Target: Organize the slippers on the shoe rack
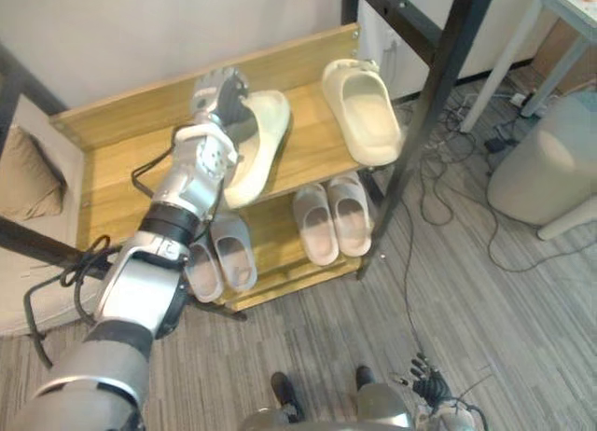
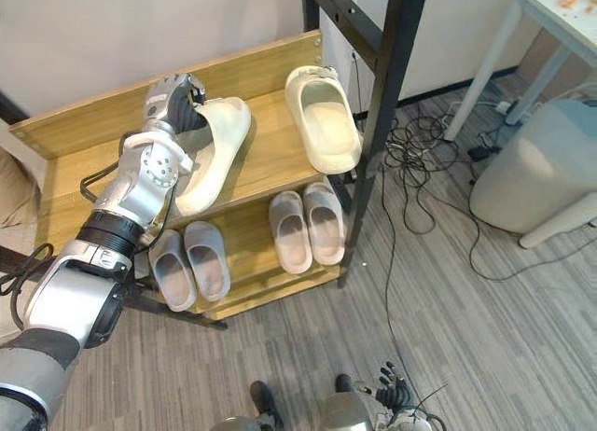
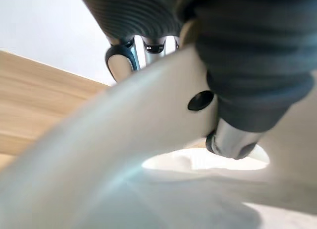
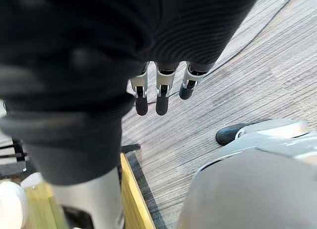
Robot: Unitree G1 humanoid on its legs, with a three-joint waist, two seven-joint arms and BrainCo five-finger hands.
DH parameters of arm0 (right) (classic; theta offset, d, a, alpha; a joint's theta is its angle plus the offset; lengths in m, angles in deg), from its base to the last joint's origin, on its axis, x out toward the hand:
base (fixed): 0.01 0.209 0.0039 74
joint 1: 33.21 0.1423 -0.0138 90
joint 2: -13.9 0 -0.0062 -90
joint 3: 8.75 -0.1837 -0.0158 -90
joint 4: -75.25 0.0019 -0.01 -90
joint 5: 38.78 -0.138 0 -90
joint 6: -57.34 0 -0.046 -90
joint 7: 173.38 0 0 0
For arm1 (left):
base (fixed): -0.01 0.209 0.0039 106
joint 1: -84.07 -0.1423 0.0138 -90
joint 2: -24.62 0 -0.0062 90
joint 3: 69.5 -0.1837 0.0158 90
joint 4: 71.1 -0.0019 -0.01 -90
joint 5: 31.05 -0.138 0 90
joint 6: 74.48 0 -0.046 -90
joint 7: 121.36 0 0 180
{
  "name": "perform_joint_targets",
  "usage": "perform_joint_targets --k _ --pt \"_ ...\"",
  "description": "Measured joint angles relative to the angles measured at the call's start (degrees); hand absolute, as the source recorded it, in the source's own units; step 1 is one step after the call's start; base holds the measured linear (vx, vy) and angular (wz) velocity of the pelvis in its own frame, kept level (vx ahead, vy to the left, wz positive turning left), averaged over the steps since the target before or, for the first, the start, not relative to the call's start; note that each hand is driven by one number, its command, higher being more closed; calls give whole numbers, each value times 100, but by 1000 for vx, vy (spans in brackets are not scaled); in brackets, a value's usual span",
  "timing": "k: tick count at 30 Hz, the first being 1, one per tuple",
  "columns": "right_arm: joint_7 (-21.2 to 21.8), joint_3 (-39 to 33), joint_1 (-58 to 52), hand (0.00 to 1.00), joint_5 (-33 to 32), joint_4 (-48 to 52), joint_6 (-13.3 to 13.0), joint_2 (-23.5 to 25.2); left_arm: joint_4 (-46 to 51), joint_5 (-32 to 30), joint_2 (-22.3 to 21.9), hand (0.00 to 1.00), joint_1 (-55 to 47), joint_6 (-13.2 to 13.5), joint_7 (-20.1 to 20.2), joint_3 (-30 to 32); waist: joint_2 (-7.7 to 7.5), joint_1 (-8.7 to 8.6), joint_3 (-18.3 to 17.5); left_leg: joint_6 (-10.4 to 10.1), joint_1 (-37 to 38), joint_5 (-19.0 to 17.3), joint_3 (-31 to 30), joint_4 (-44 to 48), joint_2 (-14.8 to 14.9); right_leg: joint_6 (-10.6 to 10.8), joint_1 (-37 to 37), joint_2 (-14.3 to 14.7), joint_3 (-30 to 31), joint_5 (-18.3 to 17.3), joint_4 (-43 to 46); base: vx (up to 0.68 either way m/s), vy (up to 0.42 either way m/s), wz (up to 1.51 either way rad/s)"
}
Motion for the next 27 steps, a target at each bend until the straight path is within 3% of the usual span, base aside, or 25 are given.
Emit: perform_joint_targets --k 4,5,27 --pt "0 0 -44 0 -35 27 -4 4 -154 -2 2 100 124 -33 -33 30 1 -29 0 0 -59 0 34 0 26 1 -135 22 90 26 51 -46 2 -14" --pt "-1 1 -62 0 -41 78 -4 4 -154 -2 2 0 158 -39 -105 63 4 -27 2 0 -135 0 63 0 41 1 -229 39 133 65 58 -89 15 -17" --pt "-1 4 -200 0 -51 227 -19 17 -174 119 -467 0 291 -160 -188 244 17 -71 39 82 -292 65 -28 -1 -4 39 -402 -36 76 138 162 -40 8 2"
